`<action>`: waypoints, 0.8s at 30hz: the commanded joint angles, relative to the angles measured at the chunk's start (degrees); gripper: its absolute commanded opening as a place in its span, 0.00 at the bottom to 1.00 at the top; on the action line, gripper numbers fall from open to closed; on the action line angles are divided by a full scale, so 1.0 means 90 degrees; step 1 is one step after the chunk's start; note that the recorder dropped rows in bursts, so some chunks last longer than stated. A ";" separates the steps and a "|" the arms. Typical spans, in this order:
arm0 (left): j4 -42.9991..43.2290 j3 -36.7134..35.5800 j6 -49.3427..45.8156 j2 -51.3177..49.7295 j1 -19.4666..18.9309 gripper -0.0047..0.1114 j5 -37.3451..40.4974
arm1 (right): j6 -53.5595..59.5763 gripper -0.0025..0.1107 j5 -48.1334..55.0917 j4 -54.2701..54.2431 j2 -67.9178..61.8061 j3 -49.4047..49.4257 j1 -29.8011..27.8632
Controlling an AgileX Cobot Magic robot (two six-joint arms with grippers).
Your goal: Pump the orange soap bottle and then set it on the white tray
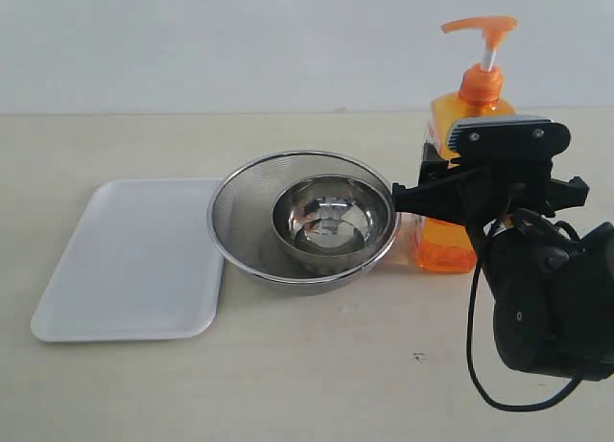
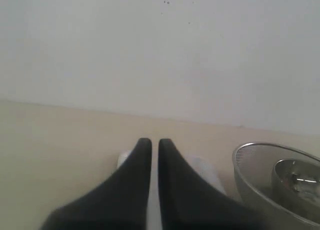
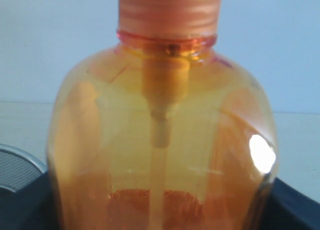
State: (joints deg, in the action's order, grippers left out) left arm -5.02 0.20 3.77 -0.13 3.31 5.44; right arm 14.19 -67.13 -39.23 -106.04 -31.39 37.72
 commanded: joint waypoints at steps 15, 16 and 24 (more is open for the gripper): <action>0.0326 -0.0023 -0.0170 0.0014 -0.0133 0.08 0.1578 | -0.0034 0.02 0.0586 0.0073 -0.0046 0.0062 0.0004; 0.0326 -0.0023 -0.0109 0.0014 -0.0214 0.08 0.1694 | -0.0034 0.02 0.0586 0.0073 -0.0046 0.0062 0.0004; 0.0326 -0.0023 0.0010 0.0014 -0.0412 0.08 0.1716 | -0.0034 0.02 0.0586 0.0073 -0.0046 0.0062 0.0004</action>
State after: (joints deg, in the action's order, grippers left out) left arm -2.36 0.20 3.33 -0.13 -0.02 20.59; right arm 14.19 -67.03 -39.23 -106.04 -31.39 37.72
